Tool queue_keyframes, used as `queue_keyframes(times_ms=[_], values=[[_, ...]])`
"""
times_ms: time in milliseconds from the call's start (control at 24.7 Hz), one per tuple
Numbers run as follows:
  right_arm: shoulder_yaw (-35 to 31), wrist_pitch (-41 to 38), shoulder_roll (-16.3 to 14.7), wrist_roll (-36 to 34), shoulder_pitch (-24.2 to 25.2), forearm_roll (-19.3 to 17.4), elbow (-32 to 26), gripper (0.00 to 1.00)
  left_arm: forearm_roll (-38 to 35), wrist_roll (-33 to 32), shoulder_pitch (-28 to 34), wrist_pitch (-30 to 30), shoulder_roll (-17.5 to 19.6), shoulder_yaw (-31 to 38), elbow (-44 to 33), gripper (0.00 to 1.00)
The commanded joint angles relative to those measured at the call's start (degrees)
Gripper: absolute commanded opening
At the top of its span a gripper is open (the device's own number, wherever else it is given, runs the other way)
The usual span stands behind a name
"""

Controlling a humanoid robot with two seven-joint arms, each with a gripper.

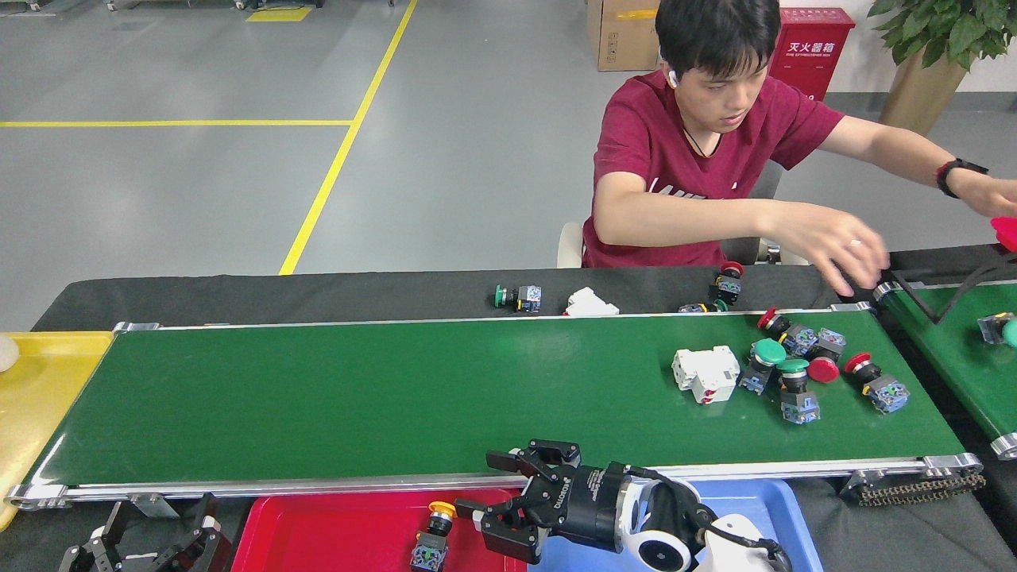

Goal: Pick switch part from conveyor to tray

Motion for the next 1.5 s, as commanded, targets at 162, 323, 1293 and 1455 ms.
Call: queue_keyframes(times_ms=[162, 323, 1293, 1455], values=[[-4.7, 2.5, -4.8, -0.4, -3.4, -6.2, 0.4, 0.98, 0.1, 0.2, -0.1, 0.2, 0.4, 0.5, -0.5, 1.0], [-5.9, 2.3, -7.6, -1.9, -3.6, -11.4, 3.4, 0.98, 0.1, 0.2, 0.0, 0.2, 0.4, 0.5, -0.5, 1.0], [-1.2, 41.4, -24.3, -48.5, 22.1, -1.3, -12.2, 0.96, 0.1, 0.2, 0.2, 0.2, 0.4, 0.6, -0.6, 1.0], [7.4, 49.2, -21.4, -41.8, 14.8, 0.6, -10.7, 0.96, -0.1, 0.2, -0.2, 0.2, 0.4, 0.3, -0.6, 1.0]])
